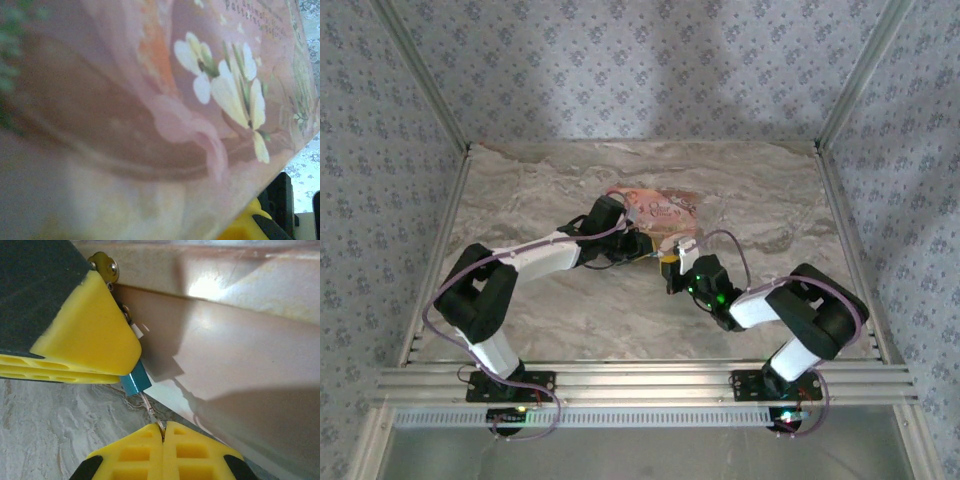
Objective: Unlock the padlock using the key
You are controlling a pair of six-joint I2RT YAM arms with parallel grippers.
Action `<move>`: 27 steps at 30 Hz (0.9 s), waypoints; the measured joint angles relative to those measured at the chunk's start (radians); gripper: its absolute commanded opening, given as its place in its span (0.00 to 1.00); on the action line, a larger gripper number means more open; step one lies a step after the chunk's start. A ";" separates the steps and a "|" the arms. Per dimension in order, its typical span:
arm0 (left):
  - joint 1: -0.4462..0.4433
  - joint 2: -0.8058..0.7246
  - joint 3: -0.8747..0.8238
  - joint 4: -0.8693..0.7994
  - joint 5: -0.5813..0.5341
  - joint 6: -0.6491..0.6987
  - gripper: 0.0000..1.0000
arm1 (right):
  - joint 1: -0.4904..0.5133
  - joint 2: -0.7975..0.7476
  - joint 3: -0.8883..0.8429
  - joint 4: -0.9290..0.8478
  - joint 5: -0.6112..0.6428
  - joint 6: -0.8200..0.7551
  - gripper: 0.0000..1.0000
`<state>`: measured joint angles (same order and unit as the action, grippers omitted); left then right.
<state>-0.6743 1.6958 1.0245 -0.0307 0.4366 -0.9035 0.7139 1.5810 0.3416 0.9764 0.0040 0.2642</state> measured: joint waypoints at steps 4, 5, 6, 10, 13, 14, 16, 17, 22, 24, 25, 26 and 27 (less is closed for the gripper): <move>0.001 0.000 0.000 0.006 -0.008 0.000 0.18 | -0.003 0.011 0.014 0.001 -0.005 -0.016 0.00; 0.002 0.000 0.000 0.006 -0.010 0.000 0.18 | -0.003 0.015 0.017 0.001 -0.005 -0.021 0.00; 0.003 0.000 0.000 0.005 -0.014 0.000 0.18 | -0.003 0.024 0.021 0.006 -0.008 -0.030 0.00; 0.006 0.000 0.000 0.004 -0.023 0.000 0.18 | -0.005 0.075 0.035 0.055 -0.011 -0.060 0.00; 0.006 0.000 0.000 0.005 -0.034 0.000 0.18 | -0.006 0.108 0.038 0.099 -0.011 -0.076 0.00; 0.006 0.000 0.000 0.005 -0.037 0.000 0.18 | -0.006 0.117 0.039 0.110 -0.011 -0.079 0.00; 0.007 0.000 0.000 0.005 -0.041 0.000 0.18 | -0.008 0.132 0.043 0.128 -0.012 -0.089 0.00; 0.007 0.000 0.000 0.006 -0.042 0.000 0.18 | -0.010 0.136 0.045 0.132 -0.015 -0.093 0.00; 0.010 -0.002 0.000 0.014 -0.052 0.000 0.18 | -0.017 0.142 0.063 0.134 -0.023 -0.110 0.00; 0.013 -0.005 0.000 0.023 -0.057 0.000 0.18 | -0.024 0.143 0.075 0.133 -0.030 -0.118 0.00; 0.014 -0.008 0.000 0.028 -0.063 0.000 0.18 | -0.027 0.145 0.082 0.132 -0.035 -0.122 0.00; 0.015 -0.009 0.000 0.032 -0.066 0.000 0.18 | -0.031 0.145 0.089 0.132 -0.042 -0.124 0.00; 0.015 -0.010 0.000 0.035 -0.067 0.000 0.18 | -0.033 0.146 0.099 0.132 -0.049 -0.126 0.00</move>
<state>-0.6590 1.6863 1.0245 0.0040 0.3698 -0.9039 0.6807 1.7275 0.4404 1.1080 -0.0452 0.1383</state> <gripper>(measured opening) 0.199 0.061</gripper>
